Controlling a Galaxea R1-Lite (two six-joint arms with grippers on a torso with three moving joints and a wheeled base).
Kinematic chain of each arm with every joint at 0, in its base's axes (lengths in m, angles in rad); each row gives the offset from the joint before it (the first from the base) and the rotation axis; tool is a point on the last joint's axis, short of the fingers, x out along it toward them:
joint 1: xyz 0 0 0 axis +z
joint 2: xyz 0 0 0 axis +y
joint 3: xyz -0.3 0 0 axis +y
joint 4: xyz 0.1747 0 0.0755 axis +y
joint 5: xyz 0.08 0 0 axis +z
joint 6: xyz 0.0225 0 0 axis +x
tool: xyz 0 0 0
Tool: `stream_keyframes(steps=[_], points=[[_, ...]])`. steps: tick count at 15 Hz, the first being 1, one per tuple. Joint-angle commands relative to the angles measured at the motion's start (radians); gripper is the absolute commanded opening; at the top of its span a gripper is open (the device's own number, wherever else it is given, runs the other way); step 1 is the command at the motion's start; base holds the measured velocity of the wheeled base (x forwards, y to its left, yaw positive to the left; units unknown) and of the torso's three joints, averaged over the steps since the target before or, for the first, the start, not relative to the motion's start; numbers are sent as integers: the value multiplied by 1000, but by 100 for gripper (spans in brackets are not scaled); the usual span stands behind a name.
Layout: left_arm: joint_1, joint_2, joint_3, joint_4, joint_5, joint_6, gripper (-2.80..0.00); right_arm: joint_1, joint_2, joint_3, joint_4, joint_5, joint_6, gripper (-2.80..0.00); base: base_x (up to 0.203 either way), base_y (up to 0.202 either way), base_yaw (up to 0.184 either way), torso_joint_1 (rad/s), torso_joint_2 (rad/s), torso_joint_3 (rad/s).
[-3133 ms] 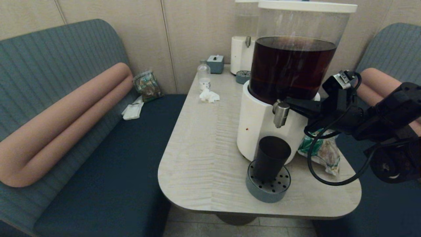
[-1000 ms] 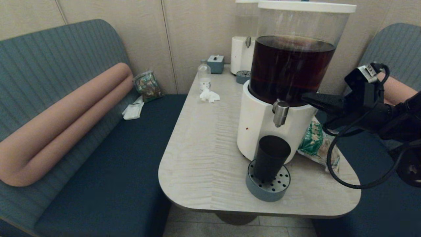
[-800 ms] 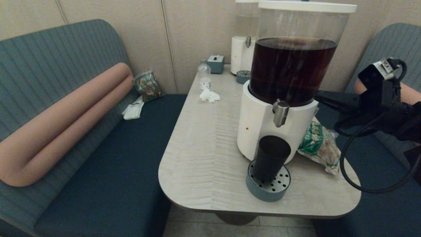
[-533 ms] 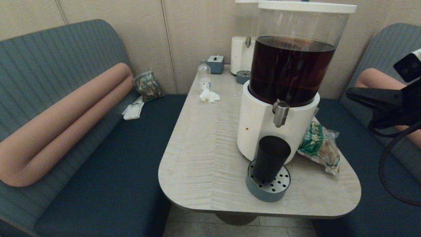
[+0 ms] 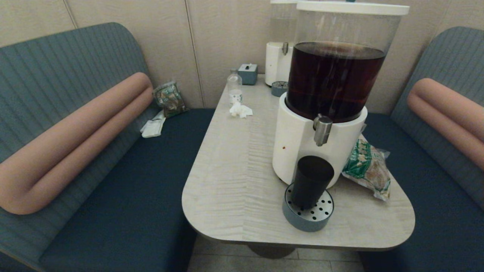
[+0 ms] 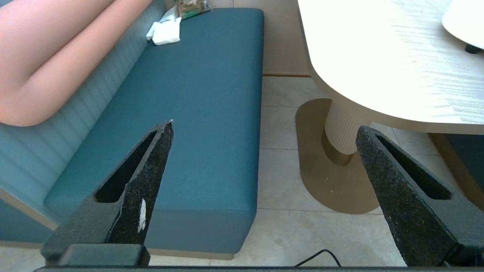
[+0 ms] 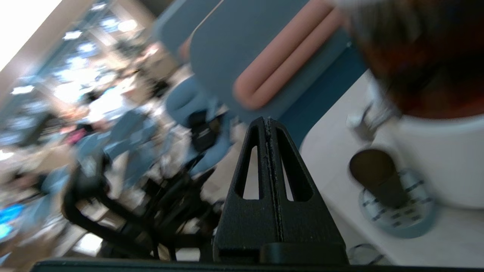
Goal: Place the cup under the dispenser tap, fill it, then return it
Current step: Turn on the faucet
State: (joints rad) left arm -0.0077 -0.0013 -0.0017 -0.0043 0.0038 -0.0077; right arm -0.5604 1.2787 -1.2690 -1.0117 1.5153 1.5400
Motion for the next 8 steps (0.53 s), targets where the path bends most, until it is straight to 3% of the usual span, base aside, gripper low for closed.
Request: stream_keyframes(steps=[1,3,5,6,8], points=[[0,1,0,0,1,-1,0,-103,5,-232,17,11,114,-280,0,0,0,0,0,0],[0,1,0,0,1,0,0,-211,25,-393,30,13,155,-280,0,0,0,0,0,0],[0,1,0,0,1,0,0,-237,78,-541,56,-1,213,-280,0,0,0,0,0,0],[0,1,0,0,1,0,0,-241,110,-587,75,-18,273,-280,0,0,0,0,0,0],[0,1,0,0,1,0,0,-226,163,-629,89,-20,482,-280,0,0,0,0,0,0]])
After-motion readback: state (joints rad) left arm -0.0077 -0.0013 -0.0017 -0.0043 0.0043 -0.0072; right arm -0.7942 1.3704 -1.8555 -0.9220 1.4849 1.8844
